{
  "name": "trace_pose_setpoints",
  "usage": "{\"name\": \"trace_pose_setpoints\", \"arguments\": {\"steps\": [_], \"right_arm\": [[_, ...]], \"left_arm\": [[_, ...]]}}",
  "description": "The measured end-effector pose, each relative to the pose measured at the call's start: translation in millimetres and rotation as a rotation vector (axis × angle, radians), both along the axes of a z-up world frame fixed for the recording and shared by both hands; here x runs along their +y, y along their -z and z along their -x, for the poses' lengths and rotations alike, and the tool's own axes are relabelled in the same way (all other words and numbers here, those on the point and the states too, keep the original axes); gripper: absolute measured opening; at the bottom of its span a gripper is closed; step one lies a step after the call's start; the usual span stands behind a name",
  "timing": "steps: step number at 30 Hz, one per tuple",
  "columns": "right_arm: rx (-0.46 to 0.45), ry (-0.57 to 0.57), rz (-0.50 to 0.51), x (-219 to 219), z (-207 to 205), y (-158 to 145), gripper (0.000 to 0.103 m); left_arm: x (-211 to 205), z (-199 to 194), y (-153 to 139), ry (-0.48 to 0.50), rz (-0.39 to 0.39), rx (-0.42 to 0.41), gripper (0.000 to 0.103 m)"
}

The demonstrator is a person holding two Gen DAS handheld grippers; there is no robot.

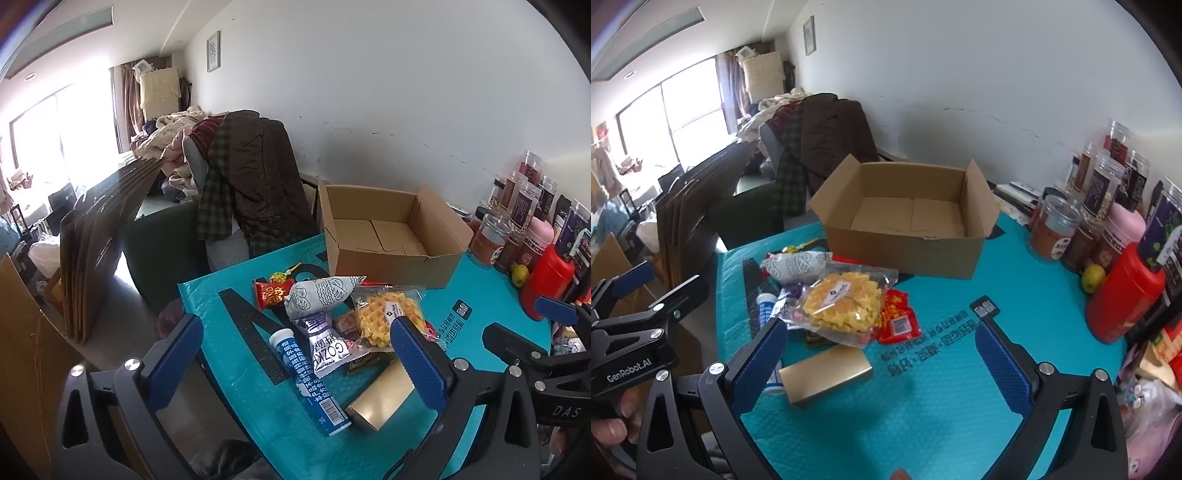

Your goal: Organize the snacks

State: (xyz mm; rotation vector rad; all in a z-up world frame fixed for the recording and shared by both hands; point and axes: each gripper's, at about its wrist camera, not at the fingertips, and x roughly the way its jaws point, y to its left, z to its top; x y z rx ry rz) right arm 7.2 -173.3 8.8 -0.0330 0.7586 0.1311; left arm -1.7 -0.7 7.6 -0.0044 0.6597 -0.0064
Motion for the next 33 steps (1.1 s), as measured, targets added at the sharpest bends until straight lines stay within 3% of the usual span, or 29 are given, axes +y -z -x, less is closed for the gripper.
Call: {"name": "trace_pose_setpoints", "arguments": {"steps": [33], "right_arm": [[-0.029, -0.008, -0.004, 3.3, 6.7, -7.2, 0.103]], "left_arm": [[3.4, 9.8, -1.0, 0.03, 0.026, 0.0, 0.103]]}}
